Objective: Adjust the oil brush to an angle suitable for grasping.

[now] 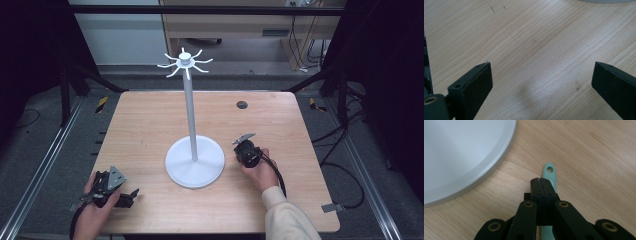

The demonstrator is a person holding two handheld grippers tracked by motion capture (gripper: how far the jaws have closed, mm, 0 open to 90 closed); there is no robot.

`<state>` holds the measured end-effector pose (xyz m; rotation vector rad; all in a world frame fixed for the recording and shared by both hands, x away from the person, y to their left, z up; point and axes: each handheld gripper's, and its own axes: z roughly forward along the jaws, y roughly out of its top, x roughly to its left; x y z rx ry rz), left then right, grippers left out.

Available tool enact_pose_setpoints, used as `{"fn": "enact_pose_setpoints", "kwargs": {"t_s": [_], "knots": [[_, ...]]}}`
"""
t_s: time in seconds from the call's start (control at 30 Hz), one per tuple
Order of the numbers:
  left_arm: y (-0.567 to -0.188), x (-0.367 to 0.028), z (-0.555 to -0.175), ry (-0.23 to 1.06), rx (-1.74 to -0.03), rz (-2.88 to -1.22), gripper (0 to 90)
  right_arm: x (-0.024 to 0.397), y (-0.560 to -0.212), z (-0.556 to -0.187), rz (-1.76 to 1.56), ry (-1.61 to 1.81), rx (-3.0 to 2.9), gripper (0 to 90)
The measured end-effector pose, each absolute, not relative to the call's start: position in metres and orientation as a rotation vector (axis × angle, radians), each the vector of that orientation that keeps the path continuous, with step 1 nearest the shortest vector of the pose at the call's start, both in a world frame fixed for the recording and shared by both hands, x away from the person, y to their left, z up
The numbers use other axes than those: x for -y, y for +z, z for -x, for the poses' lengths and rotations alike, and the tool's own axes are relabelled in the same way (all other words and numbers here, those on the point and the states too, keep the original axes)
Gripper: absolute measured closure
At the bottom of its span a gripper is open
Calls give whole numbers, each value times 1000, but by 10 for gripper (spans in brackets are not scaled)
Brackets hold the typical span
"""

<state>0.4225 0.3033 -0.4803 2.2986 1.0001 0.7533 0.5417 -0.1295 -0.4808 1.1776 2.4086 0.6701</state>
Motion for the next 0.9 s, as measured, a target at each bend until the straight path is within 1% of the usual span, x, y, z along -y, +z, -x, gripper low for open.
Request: {"fn": "enact_pose_setpoints", "kwargs": {"t_s": [0.23, 0.7, 0.9], "knots": [[-480, -303, -422, 751, -998, -2299, 29, 131, -481, -545, -1216, 597, -2358, 900], [-480, -302, -423, 748, -996, -2302, 29, 149, -479, -551, -1368, 595, -2291, 900], [-481, -303, -423, 749, -995, -2301, 29, 164, -464, -542, -1446, 679, -2276, 900]]}}
